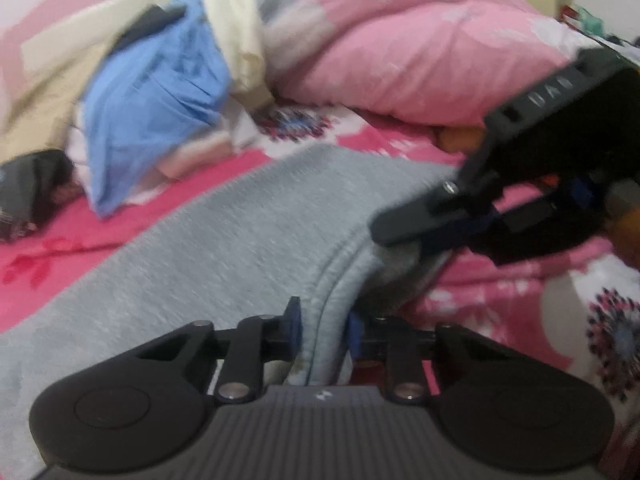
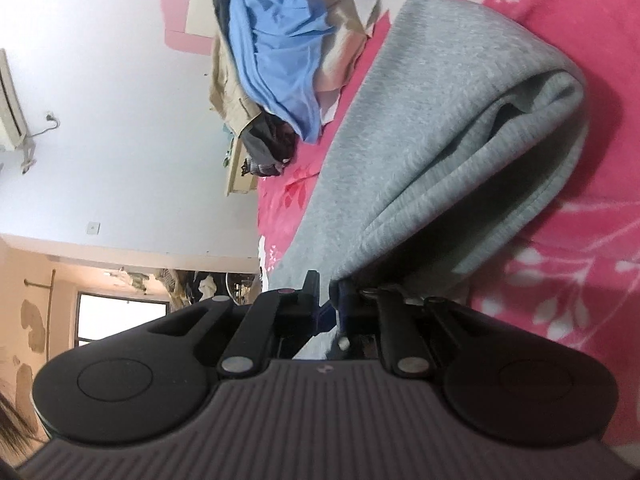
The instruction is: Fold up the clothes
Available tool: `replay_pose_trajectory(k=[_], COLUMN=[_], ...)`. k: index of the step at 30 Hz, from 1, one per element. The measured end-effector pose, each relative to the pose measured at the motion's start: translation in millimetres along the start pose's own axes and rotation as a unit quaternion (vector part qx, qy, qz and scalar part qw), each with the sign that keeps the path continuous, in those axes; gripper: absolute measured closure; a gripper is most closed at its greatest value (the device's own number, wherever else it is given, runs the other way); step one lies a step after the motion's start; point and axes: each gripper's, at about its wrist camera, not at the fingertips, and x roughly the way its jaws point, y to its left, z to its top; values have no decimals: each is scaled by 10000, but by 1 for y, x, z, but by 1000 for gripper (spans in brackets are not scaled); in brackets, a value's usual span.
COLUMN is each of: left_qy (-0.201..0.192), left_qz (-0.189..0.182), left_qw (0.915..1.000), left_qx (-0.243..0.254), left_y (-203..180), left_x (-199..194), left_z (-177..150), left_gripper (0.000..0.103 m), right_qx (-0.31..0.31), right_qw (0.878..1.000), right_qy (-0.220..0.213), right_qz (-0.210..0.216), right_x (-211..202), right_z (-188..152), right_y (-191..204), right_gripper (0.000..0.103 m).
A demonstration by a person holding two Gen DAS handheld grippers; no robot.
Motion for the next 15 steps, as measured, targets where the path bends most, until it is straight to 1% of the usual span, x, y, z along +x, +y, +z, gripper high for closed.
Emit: replay_pose_trajectory(k=[2, 4, 5, 7, 8, 10, 11, 12, 14, 15], left_qy=[-130, -184, -171, -145, -133, -111, -94, -78, -60, -51], left_qz=[256, 478, 443, 353, 303, 203, 155, 106, 44, 14], left_qw=[9996, 9987, 9989, 9991, 9991, 9985, 9980, 9973, 9957, 9946], left_qx=[2, 34, -19, -177, -280, -486, -601, -717, -928, -1033], left_y=[-3, -7, -6, -2, 1, 7, 11, 15, 21, 25], left_x=[-3, -4, -5, -6, -6, -6, -6, -5, -4, -4], left_z=[0, -1, -1, 0, 1, 3, 3, 4, 4, 5], left_gripper=[83, 84, 84, 84, 84, 84, 84, 84, 84, 84], right_qx=[9, -6, -32, -204, -430, -1008, -1451, -1934, -2798, -3175], right_qw=[10000, 10000, 9999, 9992, 9978, 9911, 9830, 9722, 9457, 9302], right_qy=[-13, -70, -112, -233, -267, -295, -310, -292, -212, -167], right_qz=[50, 36, -19, -249, -420, -820, -1077, -1289, -1642, -1834], right_x=[-3, -6, -9, -17, -19, -22, -20, -15, -1, 7], right_z=[-1, -1, -2, -3, -4, -9, -12, -17, -26, -32], right_y=[-1, -2, -2, 0, 3, 10, 17, 24, 35, 38], right_gripper=[95, 95, 92, 92, 92, 92, 92, 92, 92, 92])
